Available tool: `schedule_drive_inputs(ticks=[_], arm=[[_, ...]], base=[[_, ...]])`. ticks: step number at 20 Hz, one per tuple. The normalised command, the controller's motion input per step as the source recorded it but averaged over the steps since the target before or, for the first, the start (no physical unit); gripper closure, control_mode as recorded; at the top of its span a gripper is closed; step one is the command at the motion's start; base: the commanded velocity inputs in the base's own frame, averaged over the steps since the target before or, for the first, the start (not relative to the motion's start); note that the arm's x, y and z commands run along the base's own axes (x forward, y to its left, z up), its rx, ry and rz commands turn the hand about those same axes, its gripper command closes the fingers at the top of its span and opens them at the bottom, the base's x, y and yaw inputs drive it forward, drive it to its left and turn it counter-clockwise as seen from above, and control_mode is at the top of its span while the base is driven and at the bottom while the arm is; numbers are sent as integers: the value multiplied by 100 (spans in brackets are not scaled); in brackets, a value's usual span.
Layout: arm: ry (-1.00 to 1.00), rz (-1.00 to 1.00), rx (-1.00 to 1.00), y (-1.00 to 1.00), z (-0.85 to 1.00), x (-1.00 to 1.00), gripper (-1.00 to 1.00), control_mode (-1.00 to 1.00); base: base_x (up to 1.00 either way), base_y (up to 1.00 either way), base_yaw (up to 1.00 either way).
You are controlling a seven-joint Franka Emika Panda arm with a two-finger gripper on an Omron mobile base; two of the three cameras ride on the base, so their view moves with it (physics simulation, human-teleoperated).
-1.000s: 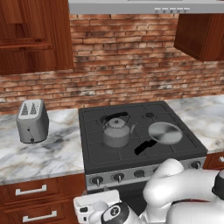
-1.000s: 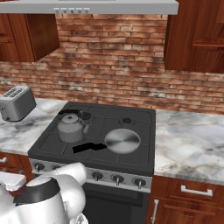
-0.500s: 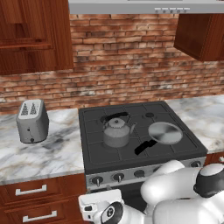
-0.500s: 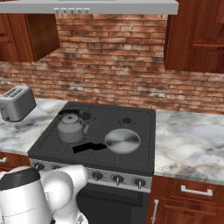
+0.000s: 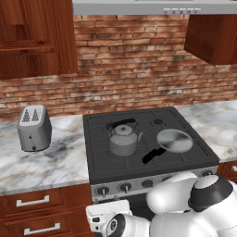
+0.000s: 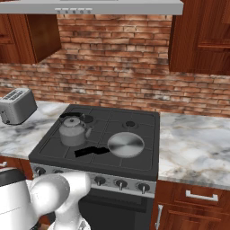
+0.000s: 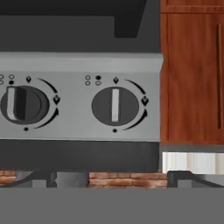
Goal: Pick the kettle from the counter and place it on a stove burner. Then turn the burner on.
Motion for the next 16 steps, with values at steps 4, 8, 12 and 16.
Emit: schedule_drive_inputs(ticks=[4,8,12,16], arm=[[-5,0,0,-4,-4,5,-100,-100],[-5,0,0,0,-3,9,-100,-100],[-3,0,0,0,-1,17,-100,-100],[0,0,0,-3,-1,24,-100,-100]], base=[[0,0,0],[0,0,0],[0,0,0],[0,0,0]])
